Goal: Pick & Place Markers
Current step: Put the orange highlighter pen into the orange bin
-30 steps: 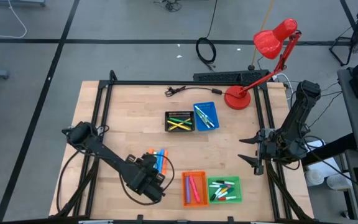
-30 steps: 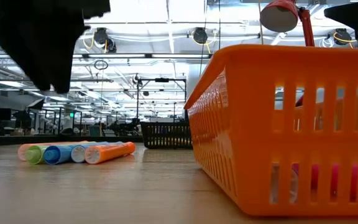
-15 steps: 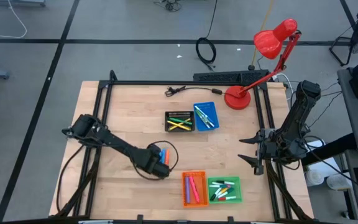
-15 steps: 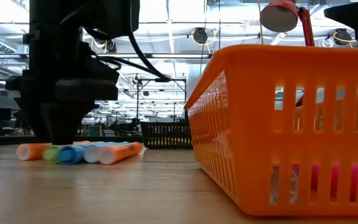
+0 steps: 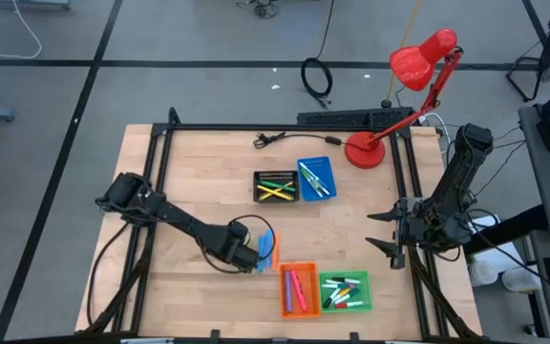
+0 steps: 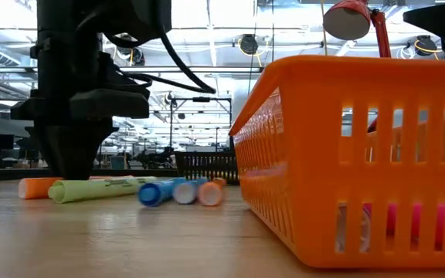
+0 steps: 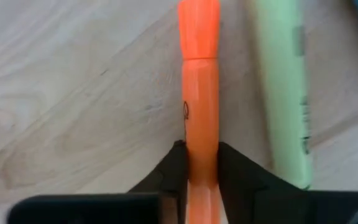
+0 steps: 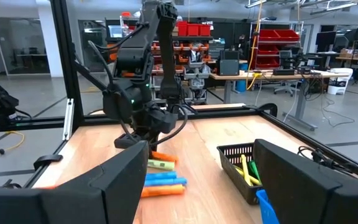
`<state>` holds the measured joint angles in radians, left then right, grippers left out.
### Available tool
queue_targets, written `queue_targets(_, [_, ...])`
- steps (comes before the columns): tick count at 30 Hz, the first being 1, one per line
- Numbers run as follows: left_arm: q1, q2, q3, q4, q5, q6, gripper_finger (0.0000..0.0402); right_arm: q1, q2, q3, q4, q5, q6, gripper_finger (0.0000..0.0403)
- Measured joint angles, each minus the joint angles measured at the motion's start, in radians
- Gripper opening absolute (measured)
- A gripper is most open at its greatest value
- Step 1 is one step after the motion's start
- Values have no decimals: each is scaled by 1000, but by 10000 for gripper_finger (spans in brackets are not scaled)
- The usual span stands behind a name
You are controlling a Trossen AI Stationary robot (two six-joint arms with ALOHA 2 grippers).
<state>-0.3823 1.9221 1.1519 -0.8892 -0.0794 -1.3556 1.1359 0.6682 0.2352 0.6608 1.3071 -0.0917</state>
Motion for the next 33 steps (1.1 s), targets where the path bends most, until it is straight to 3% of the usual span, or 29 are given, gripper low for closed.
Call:
queue_targets(8, [-26, -21, -3, -2, -102, -7, 60, 0, 0, 0, -7, 0, 1, 279])
queue_targets(14, [-89, -137, -8, 16, -280, -15, 60, 0, 0, 0, -7, 1, 0, 279])
queue_targets(18, [-166, -233, -5, 159, -379, 51, 60, -4, 0, 0, -7, 2, 1, 279])
queue_targets(22, [-236, -289, -2, 464, -489, 257, 60, -4, 0, 0, -7, 2, 1, 279])
queue_targets(25, [-272, -290, -2, 701, -480, 400, 60, -4, 0, 0, -7, 2, 1, 279])
queue_targets(28, [-279, -281, -2, 860, -467, 409, 60, -4, 1, 0, -7, 3, 1, 279])
queue_targets(33, [-266, -241, -2, 862, -473, 412, 60, -4, 1, 0, -8, 5, 1, 279])
